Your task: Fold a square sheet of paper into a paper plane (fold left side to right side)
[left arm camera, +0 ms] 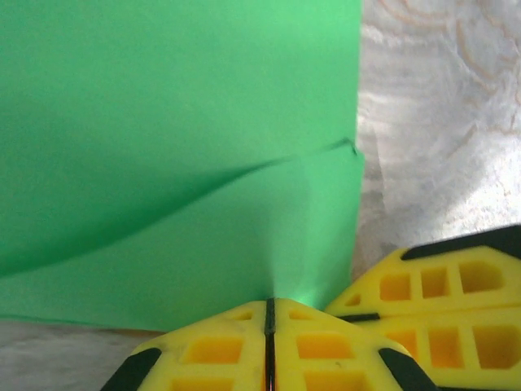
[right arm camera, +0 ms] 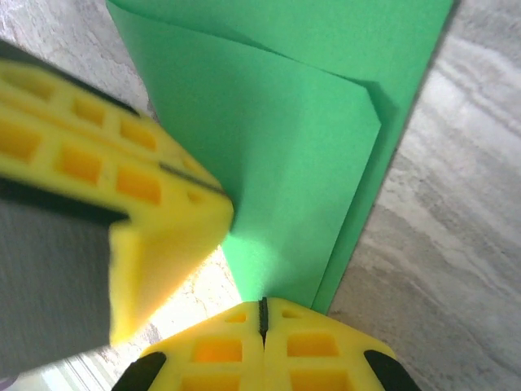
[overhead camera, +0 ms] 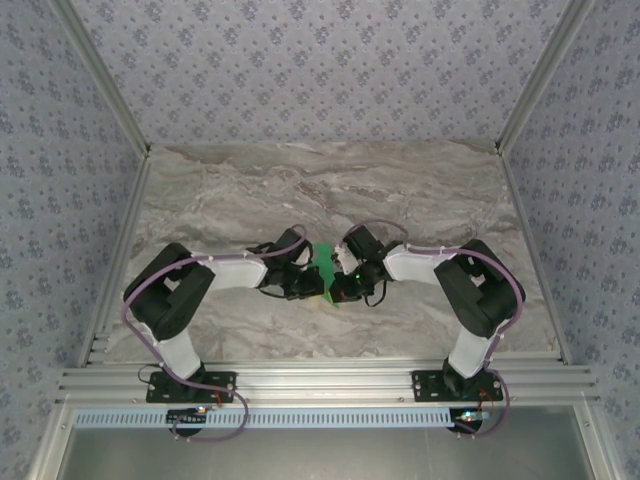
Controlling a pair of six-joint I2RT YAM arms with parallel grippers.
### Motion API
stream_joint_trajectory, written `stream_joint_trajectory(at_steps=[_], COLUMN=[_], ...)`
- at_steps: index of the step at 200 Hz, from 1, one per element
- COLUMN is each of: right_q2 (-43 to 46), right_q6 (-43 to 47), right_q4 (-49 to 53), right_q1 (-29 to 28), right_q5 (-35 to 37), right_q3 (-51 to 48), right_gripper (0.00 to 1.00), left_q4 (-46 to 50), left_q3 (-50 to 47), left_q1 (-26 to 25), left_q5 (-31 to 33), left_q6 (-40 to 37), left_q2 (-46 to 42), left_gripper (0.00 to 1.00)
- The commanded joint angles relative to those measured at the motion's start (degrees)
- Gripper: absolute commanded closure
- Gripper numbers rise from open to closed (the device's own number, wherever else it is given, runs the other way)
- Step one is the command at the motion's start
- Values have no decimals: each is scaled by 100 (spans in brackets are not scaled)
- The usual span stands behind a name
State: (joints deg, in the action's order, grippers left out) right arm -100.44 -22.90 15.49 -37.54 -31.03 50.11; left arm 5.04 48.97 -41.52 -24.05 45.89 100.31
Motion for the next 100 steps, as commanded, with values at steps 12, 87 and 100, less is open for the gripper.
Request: stream_joint_trajectory(at_steps=[12, 87, 100], right_q2=[-362, -320, -318], right_q6=[132, 146, 145], right_q4=[701, 777, 780], right_q1=[8, 30, 28], right_q5=[949, 919, 889], right_q3=[-235, -228, -232], right_gripper=[100, 100, 100], left_q4=[654, 999, 1042], left_q3=[-17, -253, -197], left_q1=[471, 1100, 1237], left_q5=[1111, 1337, 1318], left_q6=[-426, -874, -981], left_q2=[147, -82, -75], left_gripper=[92, 92, 92])
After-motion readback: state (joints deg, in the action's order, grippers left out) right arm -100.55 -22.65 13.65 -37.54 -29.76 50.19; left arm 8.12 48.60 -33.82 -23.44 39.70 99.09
